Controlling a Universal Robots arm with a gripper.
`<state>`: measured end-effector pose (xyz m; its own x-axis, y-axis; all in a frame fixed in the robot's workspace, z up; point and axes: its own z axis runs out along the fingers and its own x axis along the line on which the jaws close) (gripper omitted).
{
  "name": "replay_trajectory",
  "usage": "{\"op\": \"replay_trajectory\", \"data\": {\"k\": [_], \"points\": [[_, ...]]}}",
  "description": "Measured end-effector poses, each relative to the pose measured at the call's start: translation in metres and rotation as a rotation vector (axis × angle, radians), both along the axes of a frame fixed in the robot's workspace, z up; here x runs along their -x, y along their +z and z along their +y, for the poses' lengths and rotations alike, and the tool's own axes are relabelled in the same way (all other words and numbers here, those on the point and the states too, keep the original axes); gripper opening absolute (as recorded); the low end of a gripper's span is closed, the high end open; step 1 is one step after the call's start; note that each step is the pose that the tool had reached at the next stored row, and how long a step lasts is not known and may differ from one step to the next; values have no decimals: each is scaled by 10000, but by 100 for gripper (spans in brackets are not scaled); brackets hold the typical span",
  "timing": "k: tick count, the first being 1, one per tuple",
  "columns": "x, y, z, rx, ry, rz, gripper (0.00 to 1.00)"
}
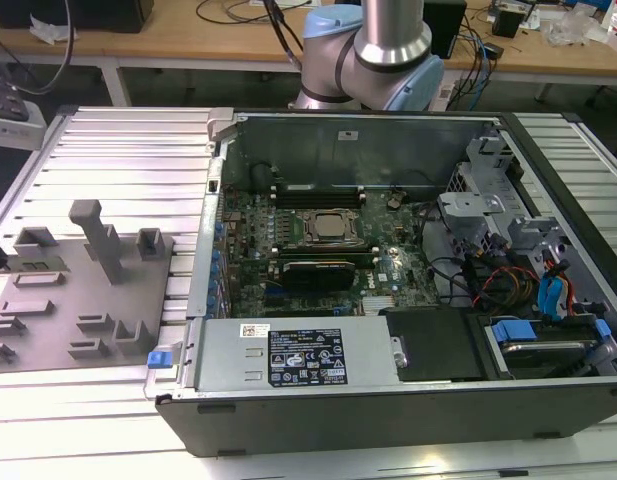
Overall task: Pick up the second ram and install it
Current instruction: 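Pick up the second ram and move it above second insertion slot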
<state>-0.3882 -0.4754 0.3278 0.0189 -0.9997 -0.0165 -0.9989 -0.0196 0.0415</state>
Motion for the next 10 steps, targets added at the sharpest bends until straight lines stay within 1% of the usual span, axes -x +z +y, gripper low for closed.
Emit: {"op": "replay_trajectory", "data": {"k": [5,10], "points": [[0,41,0,0,0,1,13],[0,101,1,0,-1,1,13]]}}
